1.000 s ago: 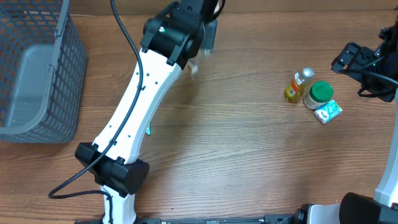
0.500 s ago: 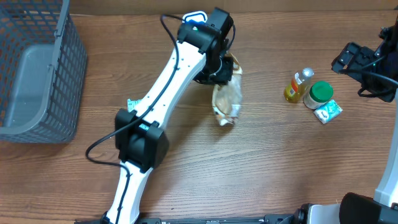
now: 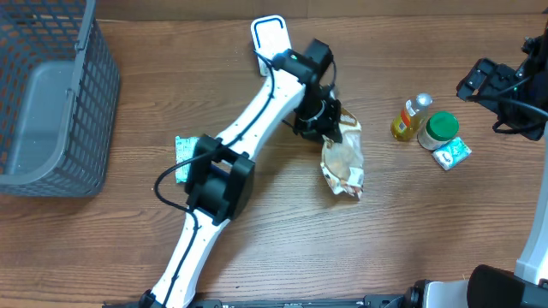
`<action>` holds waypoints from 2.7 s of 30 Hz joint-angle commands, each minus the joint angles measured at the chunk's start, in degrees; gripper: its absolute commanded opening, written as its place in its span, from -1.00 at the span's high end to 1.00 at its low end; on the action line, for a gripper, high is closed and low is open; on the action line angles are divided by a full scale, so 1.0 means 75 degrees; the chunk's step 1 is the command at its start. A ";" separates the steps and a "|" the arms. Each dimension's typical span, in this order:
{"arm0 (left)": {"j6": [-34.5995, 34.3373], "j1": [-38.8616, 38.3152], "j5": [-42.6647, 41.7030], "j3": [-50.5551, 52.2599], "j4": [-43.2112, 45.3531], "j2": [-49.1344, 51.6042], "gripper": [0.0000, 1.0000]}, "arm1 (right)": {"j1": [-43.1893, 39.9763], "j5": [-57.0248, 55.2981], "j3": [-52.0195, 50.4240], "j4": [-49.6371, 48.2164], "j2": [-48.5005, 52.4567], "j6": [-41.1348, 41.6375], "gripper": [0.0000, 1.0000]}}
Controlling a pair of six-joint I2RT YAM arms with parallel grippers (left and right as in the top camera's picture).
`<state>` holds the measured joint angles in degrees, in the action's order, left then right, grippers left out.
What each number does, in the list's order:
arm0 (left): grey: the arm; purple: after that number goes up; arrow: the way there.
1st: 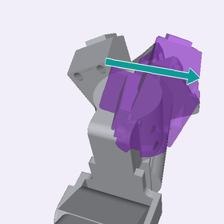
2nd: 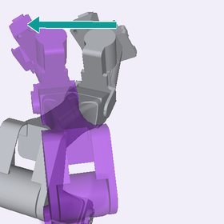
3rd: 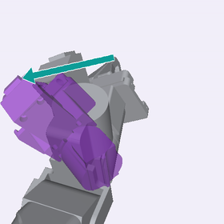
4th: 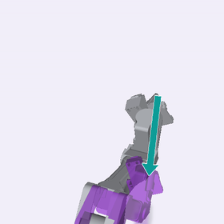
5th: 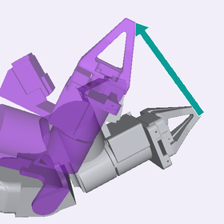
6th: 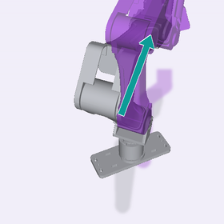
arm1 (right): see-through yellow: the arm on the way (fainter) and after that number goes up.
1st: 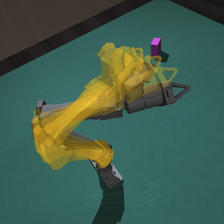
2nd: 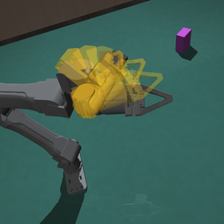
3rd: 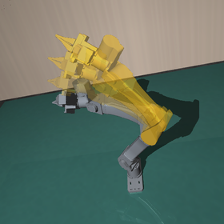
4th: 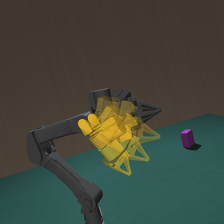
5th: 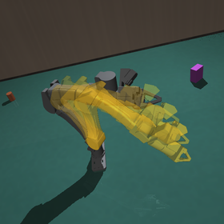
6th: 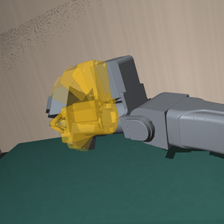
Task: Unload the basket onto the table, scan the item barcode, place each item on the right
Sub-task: 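Carry the PanTree bag right and lower it beside the oil bottle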
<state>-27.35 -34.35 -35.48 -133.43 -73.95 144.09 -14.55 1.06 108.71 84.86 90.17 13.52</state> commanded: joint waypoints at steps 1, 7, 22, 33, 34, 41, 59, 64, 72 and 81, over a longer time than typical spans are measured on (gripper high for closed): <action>-0.0131 -0.0286 -0.0393 0.0029 0.0108 0.0207 0.92 | -0.0006 -0.0044 0.0152 -0.0041 -0.0085 0.0029 -1.00; 0.0204 -0.0484 -0.0055 0.0029 0.0268 0.0233 0.47 | -0.0006 -0.0044 0.0152 -0.0041 -0.0085 0.0026 -1.00; 0.0688 -0.0466 0.0539 0.0029 -0.0026 0.0233 -0.94 | -0.0006 -0.0044 0.0152 -0.0041 -0.0085 0.0026 -1.00; 0.1081 -0.0568 0.2856 -0.0551 -0.0615 -0.0128 -0.99 | -0.0009 -0.0044 0.0152 -0.0041 -0.0085 0.0026 -1.00; 0.1081 -0.0597 0.3077 -0.0609 -0.0656 -0.0172 -0.99 | -0.0006 -0.0044 0.0152 -0.0041 -0.0085 0.0026 -1.00; 0.1093 -0.0941 0.4036 -0.1204 -0.0965 -0.0210 -1.00 | -0.0006 -0.0044 0.0152 -0.0041 -0.0085 0.0026 -1.00; 0.2014 -0.2865 1.0564 -0.2238 -0.1518 -0.0213 -1.00 | -0.0006 -0.0044 0.0152 -0.0041 -0.0085 0.0026 -1.00; 0.1556 -0.2751 1.0287 -0.2241 -0.1836 -0.0213 -0.99 | -0.0006 -0.0044 0.0152 -0.0041 -0.0085 0.0026 -1.00; 0.1274 -0.1393 0.6872 -0.2238 -0.2110 -0.0213 -0.01 | -0.0006 -0.0044 0.0152 -0.0041 -0.0085 0.0026 -1.00; 0.1274 -0.0044 0.4304 -0.2212 -0.1900 -0.0125 0.92 | -0.0006 -0.0044 0.0152 -0.0041 -0.0085 0.0026 -1.00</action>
<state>-16.60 -34.87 4.58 -148.86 -88.47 144.86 -14.55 1.06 108.71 84.84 90.17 13.50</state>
